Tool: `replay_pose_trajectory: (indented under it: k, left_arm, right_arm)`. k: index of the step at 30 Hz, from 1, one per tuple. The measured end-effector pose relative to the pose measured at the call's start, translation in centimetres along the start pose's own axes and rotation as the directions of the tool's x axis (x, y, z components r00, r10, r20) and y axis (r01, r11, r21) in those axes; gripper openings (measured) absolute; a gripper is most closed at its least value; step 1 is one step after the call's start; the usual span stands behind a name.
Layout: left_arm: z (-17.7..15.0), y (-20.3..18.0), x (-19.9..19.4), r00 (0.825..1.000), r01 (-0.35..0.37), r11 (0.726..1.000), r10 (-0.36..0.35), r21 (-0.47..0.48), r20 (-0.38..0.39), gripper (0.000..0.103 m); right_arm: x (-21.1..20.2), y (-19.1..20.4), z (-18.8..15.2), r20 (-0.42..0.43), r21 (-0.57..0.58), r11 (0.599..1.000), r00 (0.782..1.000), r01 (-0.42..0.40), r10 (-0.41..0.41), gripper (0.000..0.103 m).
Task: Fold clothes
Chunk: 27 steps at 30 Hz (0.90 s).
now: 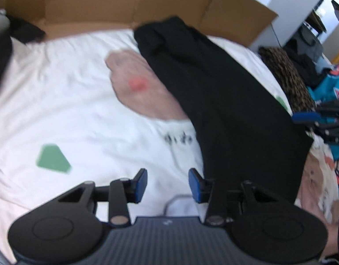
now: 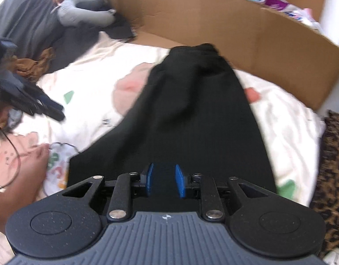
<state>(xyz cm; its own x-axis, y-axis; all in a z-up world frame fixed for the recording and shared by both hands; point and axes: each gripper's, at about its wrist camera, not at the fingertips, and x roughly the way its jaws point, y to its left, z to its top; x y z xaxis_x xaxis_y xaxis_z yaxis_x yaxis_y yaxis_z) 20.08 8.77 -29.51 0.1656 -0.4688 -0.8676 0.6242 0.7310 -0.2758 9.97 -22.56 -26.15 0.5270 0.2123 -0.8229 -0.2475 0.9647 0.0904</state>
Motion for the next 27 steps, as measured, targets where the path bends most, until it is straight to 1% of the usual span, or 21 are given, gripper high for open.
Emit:
replay_pose_trajectory:
  k: [2, 4, 6, 8, 11, 15, 18, 21, 27]
  left_arm:
    - [-0.9, -0.3, 0.8, 1.000, 0.001, 1.000, -0.001, 0.015, -0.027, 0.043]
    - [-1.5, -0.7, 1.1, 0.999, -0.002, 0.999, 0.003, 0.032, -0.039, 0.043]
    - [-1.7, -0.9, 1.3, 0.999, 0.014, 0.999, -0.013, 0.029, -0.049, 0.043]
    - [-2.0, -1.1, 1.2, 0.998, 0.035, 0.999, -0.035, 0.015, -0.052, 0.043]
    - [-2.4, -1.5, 1.6, 0.996, 0.047, 0.999, -0.046, 0.006, -0.072, 0.044]
    - [-2.9, -2.9, 3.1, 0.993, 0.053, 0.997, -0.048, 0.052, -0.110, 0.044]
    - [-3.2, -3.8, 4.3, 0.986, 0.085, 0.994, -0.074, 0.069, -0.151, 0.044]
    - [-3.5, -4.9, 5.3, 0.987, 0.052, 0.992, -0.033, 0.114, -0.158, 0.044]
    - [-3.2, -3.9, 4.9, 0.992, 0.076, 0.997, -0.075, 0.006, -0.103, 0.044]
  right_arm:
    - [0.6, 0.9, 0.5, -0.002, 0.000, 0.999, 0.999, -0.038, 0.038, 0.029]
    - [1.1, 1.4, 0.7, 0.001, -0.003, 0.998, 0.998, -0.062, 0.062, 0.033]
    - [1.7, 2.0, 1.0, 0.004, -0.007, 0.996, 0.996, -0.085, 0.085, 0.034]
    - [2.2, 2.2, 0.9, 0.000, -0.015, 0.996, 0.996, -0.093, 0.093, 0.034]
    - [2.6, 2.1, 0.6, -0.007, 0.029, 0.994, 0.995, -0.104, 0.104, 0.034]
    - [2.7, 2.2, 0.1, -0.004, 0.052, 0.992, 0.994, -0.112, 0.113, 0.034]
    - [2.9, 2.3, -0.3, -0.018, 0.066, 0.990, 0.992, -0.127, 0.129, 0.034]
    - [3.1, 2.7, -0.9, -0.038, 0.064, 0.988, 0.989, -0.143, 0.145, 0.034]
    - [3.2, 3.4, -1.4, -0.062, 0.059, 0.983, 0.982, -0.174, 0.178, 0.034]
